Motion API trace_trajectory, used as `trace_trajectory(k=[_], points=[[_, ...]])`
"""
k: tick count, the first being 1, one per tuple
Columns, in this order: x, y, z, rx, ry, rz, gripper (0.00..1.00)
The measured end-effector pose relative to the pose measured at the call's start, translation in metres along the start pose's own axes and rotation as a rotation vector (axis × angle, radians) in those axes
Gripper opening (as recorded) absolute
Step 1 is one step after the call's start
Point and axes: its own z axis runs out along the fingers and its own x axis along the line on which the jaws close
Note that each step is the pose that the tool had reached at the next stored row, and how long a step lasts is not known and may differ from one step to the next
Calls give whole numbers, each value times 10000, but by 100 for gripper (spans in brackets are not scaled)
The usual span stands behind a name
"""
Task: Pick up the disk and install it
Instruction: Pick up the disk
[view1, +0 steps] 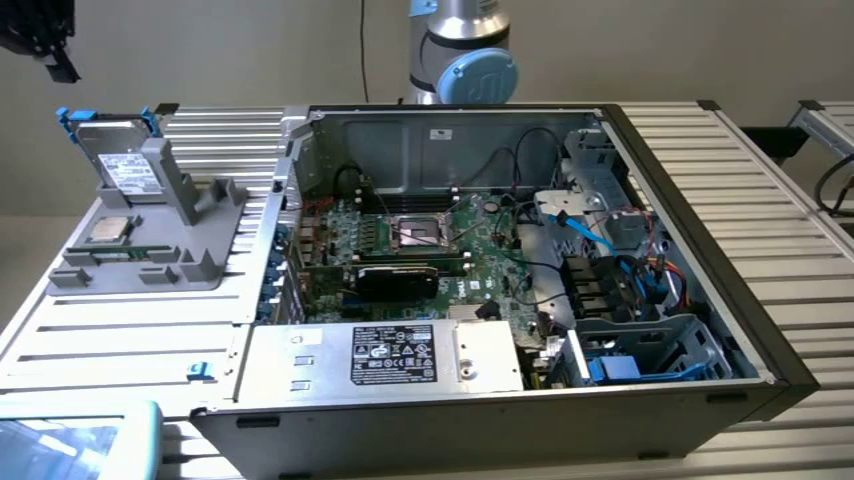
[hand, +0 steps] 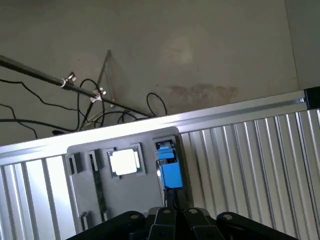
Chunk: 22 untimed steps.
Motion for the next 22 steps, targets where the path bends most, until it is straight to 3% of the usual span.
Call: trace_trajectory(k=[11,15,22], points=[[0,1,4,3,13,-1941,11],[15,0,6,-2,-59,-2152,11],[82,-13,11,-16,-107,-2163,11]])
